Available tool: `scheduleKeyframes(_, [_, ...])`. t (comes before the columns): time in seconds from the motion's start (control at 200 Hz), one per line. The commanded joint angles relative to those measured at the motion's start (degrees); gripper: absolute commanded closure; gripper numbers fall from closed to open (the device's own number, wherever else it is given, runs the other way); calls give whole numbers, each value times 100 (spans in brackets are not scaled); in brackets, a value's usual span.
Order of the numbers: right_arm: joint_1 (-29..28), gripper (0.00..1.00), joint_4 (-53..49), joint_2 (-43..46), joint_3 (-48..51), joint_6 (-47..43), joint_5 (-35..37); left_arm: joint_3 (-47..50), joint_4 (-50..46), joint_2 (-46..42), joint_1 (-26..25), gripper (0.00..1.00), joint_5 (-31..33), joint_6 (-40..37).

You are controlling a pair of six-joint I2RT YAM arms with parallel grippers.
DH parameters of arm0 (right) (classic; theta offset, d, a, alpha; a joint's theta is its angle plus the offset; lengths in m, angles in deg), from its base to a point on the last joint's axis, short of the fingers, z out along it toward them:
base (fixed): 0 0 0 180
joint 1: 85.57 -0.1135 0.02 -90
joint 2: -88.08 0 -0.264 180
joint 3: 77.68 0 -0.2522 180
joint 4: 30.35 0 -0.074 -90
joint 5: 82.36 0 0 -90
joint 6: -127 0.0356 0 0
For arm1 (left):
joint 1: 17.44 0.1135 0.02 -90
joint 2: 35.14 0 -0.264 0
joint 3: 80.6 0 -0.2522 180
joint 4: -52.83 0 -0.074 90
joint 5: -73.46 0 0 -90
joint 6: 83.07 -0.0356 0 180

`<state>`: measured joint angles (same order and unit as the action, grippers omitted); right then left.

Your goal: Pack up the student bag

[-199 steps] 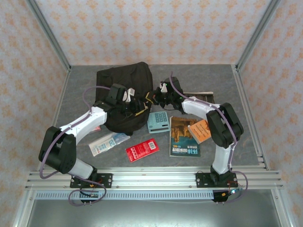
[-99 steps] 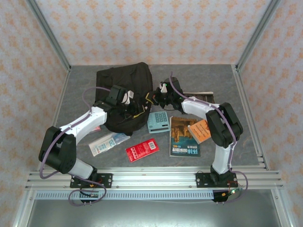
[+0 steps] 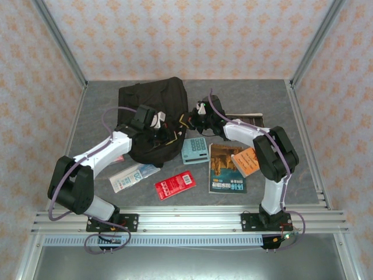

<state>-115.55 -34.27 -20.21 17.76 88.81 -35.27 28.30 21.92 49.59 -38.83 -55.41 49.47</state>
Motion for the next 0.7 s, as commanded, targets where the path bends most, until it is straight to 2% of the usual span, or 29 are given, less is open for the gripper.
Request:
scheduleKeyframes(0.0, [45,100,154,27,-280,-109,43,-299,-438,-320,-59,100,40,-313])
scheduleKeyframes(0.696, [106,100,-174,77,-331,-308,325,-44,-711,-718,-19,100,139,-515])
